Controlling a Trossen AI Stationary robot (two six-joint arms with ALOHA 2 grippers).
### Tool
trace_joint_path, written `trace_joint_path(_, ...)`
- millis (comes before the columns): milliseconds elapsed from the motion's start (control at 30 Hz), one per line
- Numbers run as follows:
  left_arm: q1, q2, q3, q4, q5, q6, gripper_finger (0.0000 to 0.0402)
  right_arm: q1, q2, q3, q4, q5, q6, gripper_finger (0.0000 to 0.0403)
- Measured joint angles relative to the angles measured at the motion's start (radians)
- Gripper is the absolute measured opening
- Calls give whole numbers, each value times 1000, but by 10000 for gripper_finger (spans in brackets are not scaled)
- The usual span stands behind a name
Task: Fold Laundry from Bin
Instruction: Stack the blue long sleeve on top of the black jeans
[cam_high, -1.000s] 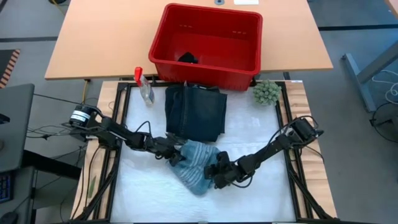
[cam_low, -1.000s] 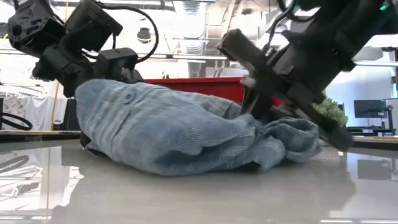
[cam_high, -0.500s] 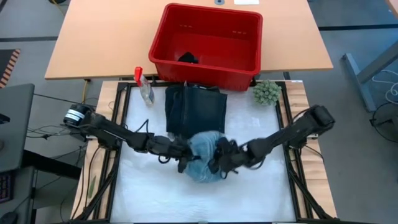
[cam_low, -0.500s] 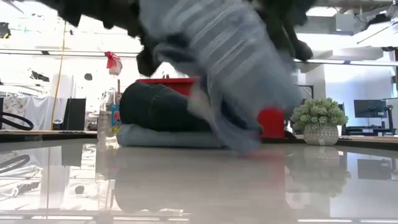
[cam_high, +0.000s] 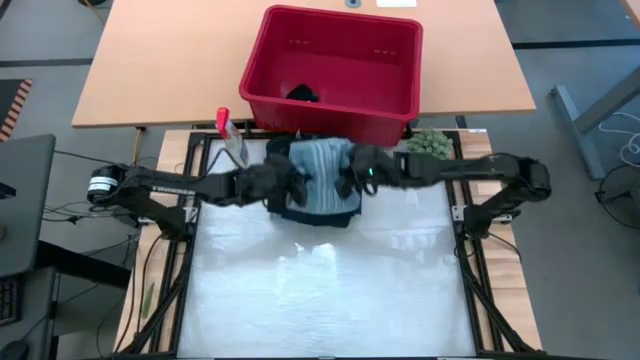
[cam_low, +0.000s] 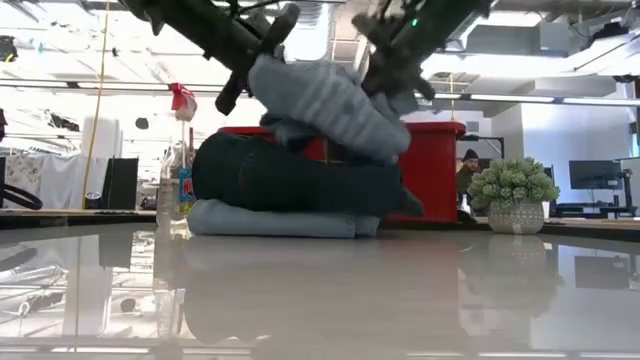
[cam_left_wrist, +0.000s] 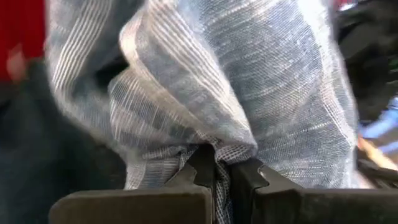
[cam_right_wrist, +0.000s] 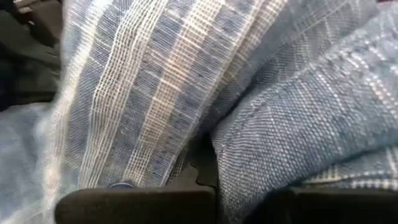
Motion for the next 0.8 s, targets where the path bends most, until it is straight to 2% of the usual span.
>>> trace_joint_path(133,76,5,-5,-86,32,-54,7,-104,69,0,31,-146,-28,38)
trace_joint_path(267,114,-21,-2,-82,110,-43,39,-157,89,0,38,-262,-65,95)
trace_joint_path(433,126,-67,-3,-130,72,-56,101,-187,79,1,21,-287,-128,188)
trace_joint_path(567,132,-149,-3,-144,57,-31,142,-212,32,14,-35,-355,-199,247)
trace_joint_path(667,132,-217,-3,-144,32,1,153,-222,-1,42,-117,-366,-252,268)
trace_joint_path(800,132,-282,-3,-122,-12,8,155,-243,-37,86,-222,-379,-300,275)
